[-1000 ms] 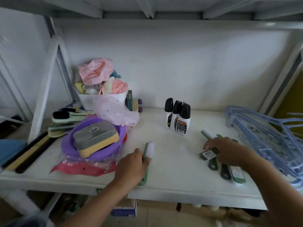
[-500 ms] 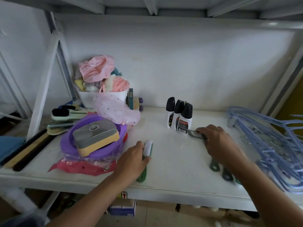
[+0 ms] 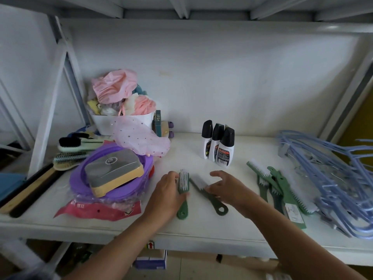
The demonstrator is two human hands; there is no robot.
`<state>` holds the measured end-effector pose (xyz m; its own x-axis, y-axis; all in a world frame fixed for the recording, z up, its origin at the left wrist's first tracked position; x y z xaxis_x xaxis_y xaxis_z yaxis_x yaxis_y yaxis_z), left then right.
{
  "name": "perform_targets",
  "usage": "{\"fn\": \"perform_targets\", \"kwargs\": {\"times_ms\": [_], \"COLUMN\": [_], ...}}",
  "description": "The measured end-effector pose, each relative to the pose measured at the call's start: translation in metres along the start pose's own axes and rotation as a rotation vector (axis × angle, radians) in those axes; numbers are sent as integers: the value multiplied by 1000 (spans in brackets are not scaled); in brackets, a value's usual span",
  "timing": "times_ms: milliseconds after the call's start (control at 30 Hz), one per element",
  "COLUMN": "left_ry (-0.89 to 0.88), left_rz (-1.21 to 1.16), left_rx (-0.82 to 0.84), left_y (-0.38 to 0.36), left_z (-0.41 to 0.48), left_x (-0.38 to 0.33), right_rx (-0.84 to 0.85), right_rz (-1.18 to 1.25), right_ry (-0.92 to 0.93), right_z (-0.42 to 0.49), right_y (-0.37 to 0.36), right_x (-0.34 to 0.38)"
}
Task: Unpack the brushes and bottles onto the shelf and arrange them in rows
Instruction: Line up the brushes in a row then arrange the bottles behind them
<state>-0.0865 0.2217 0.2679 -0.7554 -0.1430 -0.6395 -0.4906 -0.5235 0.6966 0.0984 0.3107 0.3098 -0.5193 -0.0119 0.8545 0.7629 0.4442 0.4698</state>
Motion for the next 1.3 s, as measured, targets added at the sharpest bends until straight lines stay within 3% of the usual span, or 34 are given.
{"fn": "perform_targets", "kwargs": {"times_ms": [200,700,1133,1300], "left_ry": [2,52,48,54], "left_rz": [-55,-129,-102,-109], "left_rx": [7,-32,-40,-29], "left_y": [-3,-4,-3,-2], "left_z": [3,11,12,12], "left_x": [2,7,9,10], "right_rx": [26,-10,28,35], "right_rz": [-286,-237,-618,-649], "right_ry": [165,246,413,417], "right_z": [-7,1,0,-4], "right_y": [-6,-26,-34,-36], "right_x": [11,19,22,23]}}
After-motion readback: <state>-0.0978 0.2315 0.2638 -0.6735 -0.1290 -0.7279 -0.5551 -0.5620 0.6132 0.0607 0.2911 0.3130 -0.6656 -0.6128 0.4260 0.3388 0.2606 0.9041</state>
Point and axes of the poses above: each hand's wrist, its own z-axis towards the middle knuckle, its own y-axis out of the back of the hand, x = y × z, the point moved 1 cm from there along z, towards the middle knuckle, and after that the axes turned 9 degrees about -x, right-handed, at the moved point
